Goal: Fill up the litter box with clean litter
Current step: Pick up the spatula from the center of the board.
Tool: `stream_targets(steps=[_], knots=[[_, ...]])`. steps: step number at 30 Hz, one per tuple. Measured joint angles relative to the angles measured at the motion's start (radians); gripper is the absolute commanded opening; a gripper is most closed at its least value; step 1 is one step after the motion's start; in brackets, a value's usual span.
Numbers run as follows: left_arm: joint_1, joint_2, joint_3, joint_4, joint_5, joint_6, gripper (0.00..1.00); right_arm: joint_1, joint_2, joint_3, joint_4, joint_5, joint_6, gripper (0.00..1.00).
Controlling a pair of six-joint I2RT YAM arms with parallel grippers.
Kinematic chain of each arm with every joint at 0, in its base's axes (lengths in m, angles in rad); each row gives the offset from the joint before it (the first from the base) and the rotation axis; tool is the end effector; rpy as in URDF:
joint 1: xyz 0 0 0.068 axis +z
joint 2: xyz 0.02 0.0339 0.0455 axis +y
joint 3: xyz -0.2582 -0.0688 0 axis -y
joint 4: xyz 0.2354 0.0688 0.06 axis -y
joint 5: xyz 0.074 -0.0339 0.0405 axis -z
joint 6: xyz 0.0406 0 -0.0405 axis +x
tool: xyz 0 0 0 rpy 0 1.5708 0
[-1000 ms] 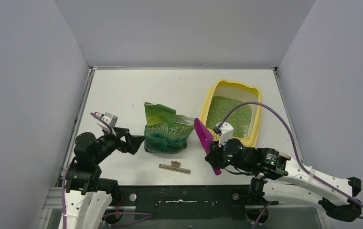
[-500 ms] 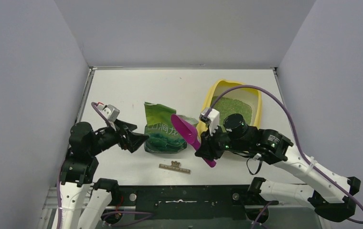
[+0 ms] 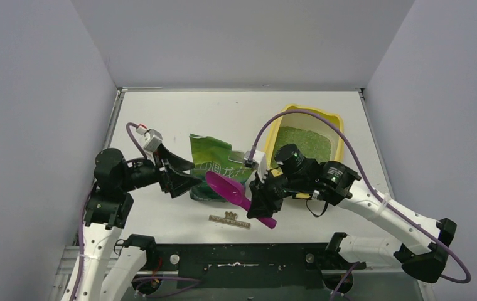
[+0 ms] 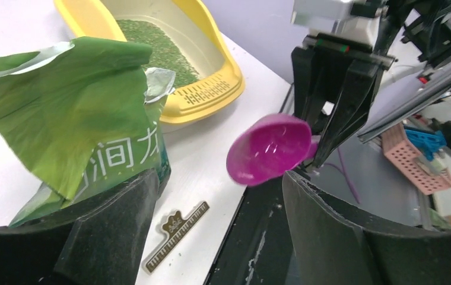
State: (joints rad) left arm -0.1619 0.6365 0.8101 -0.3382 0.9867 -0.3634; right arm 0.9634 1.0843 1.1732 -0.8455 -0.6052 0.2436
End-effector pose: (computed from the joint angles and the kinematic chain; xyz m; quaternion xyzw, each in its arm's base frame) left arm 0.1218 -0.0542 0.3509 0.2371 0.6993 -0.4967 0.4561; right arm 0.0989 0.1828 0.3487 -0.4191 0.7788 0.4398 0.1559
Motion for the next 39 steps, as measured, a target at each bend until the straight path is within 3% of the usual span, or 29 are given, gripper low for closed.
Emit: stream_targets(steps=[3, 5, 7, 14, 20, 27, 35, 39], knots=[[-0.011, 0.063, -0.025, 0.119, 0.041, -0.071, 0.66, 0.000, 0.038, 0.000, 0.012, -0.031, -0.008, 0.03], [-0.023, 0.100, -0.024, 0.151, 0.057, -0.079, 0.59, 0.000, 0.061, -0.002, 0.021, -0.042, -0.008, 0.03], [-0.035, 0.130, -0.024, 0.152, 0.067, -0.076, 0.59, 0.000, 0.078, -0.014, 0.049, -0.060, 0.002, 0.03], [-0.060, 0.155, -0.024, 0.040, 0.088, 0.034, 0.49, 0.000, 0.092, -0.059, 0.147, -0.117, 0.065, 0.04], [-0.060, 0.156, -0.024, 0.011, 0.107, 0.080, 0.47, 0.000, 0.103, -0.059, 0.190, -0.146, 0.083, 0.05], [-0.060, 0.188, -0.011, -0.015, 0.122, 0.108, 0.28, 0.000, 0.169, -0.058, 0.191, -0.164, 0.081, 0.06], [-0.061, 0.186, 0.026, -0.115, 0.125, 0.225, 0.28, -0.001, 0.206, 0.034, 0.108, -0.170, 0.053, 0.07], [-0.062, 0.161, 0.026, -0.120, 0.134, 0.228, 0.13, -0.001, 0.206, 0.050, 0.111, -0.180, 0.052, 0.08]])
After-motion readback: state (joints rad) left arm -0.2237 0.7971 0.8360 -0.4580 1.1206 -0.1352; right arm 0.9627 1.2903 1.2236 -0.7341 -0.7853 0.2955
